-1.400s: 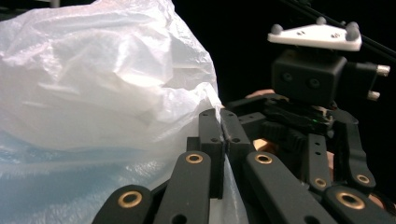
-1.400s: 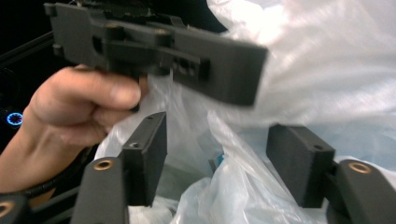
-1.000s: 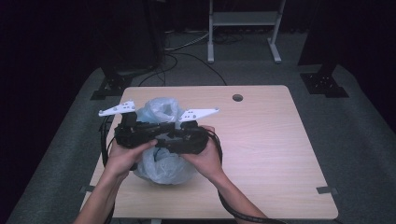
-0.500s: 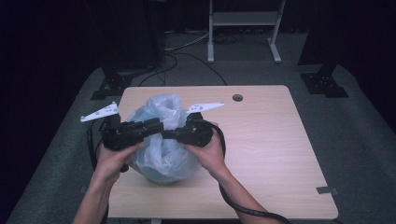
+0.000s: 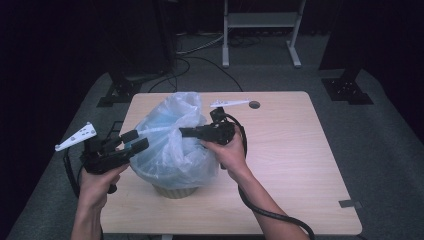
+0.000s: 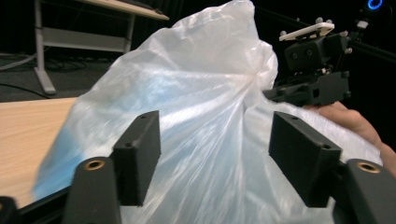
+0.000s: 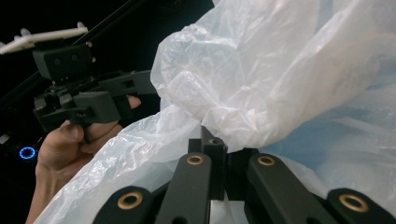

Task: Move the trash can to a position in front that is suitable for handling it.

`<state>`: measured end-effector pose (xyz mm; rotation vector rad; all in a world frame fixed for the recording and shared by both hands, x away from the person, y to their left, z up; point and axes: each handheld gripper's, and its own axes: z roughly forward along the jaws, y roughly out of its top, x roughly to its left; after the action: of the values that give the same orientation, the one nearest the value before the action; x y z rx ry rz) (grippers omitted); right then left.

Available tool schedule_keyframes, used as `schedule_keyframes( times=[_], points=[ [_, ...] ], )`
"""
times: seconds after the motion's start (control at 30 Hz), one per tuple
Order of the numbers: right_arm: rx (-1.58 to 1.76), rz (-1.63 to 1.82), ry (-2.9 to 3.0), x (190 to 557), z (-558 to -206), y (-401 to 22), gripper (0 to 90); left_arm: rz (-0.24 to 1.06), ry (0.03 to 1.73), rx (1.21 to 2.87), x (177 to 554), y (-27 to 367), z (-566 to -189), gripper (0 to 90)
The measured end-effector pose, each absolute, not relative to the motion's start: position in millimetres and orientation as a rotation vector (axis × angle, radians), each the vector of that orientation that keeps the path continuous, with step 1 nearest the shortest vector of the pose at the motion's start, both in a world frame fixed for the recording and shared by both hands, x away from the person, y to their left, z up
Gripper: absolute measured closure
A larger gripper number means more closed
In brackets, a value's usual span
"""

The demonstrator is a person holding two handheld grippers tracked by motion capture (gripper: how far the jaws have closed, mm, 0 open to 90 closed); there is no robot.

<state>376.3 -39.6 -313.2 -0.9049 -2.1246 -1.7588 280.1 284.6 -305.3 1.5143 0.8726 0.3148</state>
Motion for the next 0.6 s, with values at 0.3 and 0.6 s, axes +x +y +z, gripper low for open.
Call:
schedule_keyframes(
  times=[0.3, 0.6],
  points=[
    [-0.924, -1.773, -2.111, 385.9, -300.4, -45.4, 89.5, 0.356, 0.882, 1.479, 266.9, 298.9, -315.0, 23.5],
    [-0.939, -1.797, -2.089, 391.1, -288.2, -51.4, 89.5, 0.356, 0.897, 1.453, 262.2, 307.6, -325.1, 19.9]
  ],
)
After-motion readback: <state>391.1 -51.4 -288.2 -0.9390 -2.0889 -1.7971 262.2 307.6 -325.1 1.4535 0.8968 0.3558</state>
